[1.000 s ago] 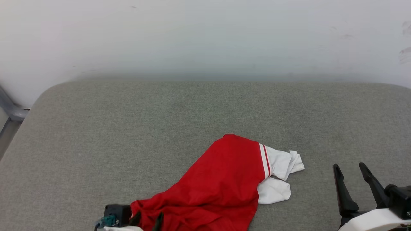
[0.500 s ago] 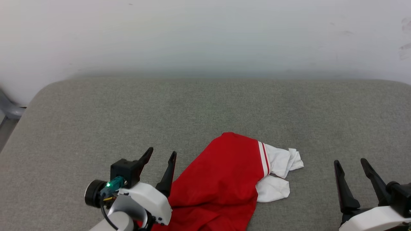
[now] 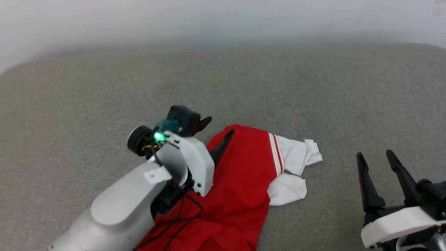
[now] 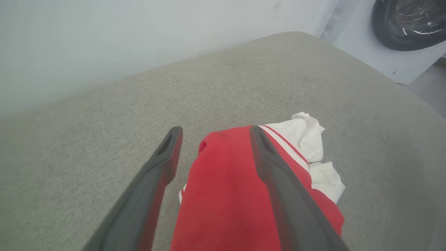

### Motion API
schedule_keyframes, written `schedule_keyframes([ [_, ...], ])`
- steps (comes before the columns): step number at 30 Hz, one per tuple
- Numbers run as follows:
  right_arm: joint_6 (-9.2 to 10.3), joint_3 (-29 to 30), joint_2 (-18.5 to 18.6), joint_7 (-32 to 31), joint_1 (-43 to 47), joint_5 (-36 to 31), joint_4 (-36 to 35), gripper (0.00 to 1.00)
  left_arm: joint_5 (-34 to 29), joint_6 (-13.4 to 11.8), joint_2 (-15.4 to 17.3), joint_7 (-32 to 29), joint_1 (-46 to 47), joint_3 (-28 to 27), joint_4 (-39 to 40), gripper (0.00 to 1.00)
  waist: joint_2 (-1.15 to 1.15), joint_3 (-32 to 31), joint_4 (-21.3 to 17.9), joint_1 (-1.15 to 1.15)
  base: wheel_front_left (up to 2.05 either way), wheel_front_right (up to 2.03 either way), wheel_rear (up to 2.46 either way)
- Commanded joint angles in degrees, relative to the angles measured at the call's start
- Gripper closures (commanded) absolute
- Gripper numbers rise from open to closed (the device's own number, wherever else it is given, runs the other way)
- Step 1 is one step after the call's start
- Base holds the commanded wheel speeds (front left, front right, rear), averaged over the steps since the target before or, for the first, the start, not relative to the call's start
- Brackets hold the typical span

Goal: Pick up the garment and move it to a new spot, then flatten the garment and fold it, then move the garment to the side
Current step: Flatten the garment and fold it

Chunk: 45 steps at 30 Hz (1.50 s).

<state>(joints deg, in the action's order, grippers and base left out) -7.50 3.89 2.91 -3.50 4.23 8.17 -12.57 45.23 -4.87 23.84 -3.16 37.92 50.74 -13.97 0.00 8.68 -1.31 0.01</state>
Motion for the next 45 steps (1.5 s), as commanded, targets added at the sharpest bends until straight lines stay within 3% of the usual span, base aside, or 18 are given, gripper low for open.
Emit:
schedule_keyframes([
  [1, 0.02, -0.4, 0.0, 0.5, -1.2, 0.4, 0.3, 0.00, 0.6, 1.5, -0.6, -2.5, 2.5, 0.8, -1.6, 0.00, 0.00, 2.6, -1.8, -0.01, 0.00, 0.00, 0.00],
  [11, 0.02, -2.2, 0.0, 3.4, -3.4, 2.0, 3.5, 0.00, 4.0, 9.5, -3.7, -18.4, 13.2, 5.2, -14.5, 0.00, 0.00, 8.5, -4.9, -0.01, 0.00, 0.00, 0.00],
  [21, 0.02, -3.8, 0.0, 5.5, -5.4, 3.0, 6.9, 0.00, 3.8, 12.0, -5.6, -29.4, 15.5, 13.1, -26.9, 0.00, 0.00, 9.5, -6.6, -0.01, 0.00, 0.00, 0.00],
  [22, 0.02, -3.7, 0.0, 5.5, -5.4, 3.1, 7.1, 0.00, 4.1, 12.2, -5.7, -30.4, 14.9, 14.1, -27.6, 0.22, 0.00, 9.4, -6.7, -0.01, 0.00, 0.00, 0.00],
  [23, 0.02, -3.7, 0.0, 5.6, -5.3, 3.4, 7.3, 0.00, 4.5, 12.3, -5.8, -30.9, 14.4, 14.8, -28.0, 0.58, 0.00, 9.3, -6.7, -0.01, 0.00, 0.00, 0.00],
  [24, 0.02, -3.6, 0.0, 5.6, -5.2, 3.4, 7.5, 0.00, 4.6, 12.4, -6.0, -30.8, 14.2, 15.2, -28.3, 0.78, 0.00, 9.2, -6.7, -0.01, 0.00, 0.00, 0.00],
  [25, 0.02, -3.4, 0.0, 5.7, -5.1, 3.4, 7.6, 0.00, 4.8, 12.5, -6.3, -30.0, 14.1, 15.7, -28.3, 1.00, 0.00, 9.1, -6.6, -0.01, 0.00, 0.00, 0.00],
  [30, 0.02, -3.4, 0.0, 5.5, -5.0, 3.8, 8.4, 0.00, 4.6, 12.4, -7.0, -22.3, 16.4, 15.4, -26.8, 1.00, 0.00, 7.8, -5.5, -0.01, 0.00, 0.00, 0.00],
  [37, 0.02, -3.3, 0.0, 4.5, -3.7, 3.8, 9.0, 0.00, 2.3, 10.8, -6.7, -5.8, 17.1, 12.1, -27.5, 1.00, 0.00, 3.0, -4.2, -0.01, 0.00, 0.00, 0.00],
  [45, 0.02, -2.0, 0.0, 2.9, -0.5, 3.8, 7.9, 0.00, 4.8, 2.4, -0.8, 6.9, 9.5, 5.2, -23.5, 1.00, 0.00, -1.4, -2.9, -0.01, 0.00, 0.00, 0.00],
])
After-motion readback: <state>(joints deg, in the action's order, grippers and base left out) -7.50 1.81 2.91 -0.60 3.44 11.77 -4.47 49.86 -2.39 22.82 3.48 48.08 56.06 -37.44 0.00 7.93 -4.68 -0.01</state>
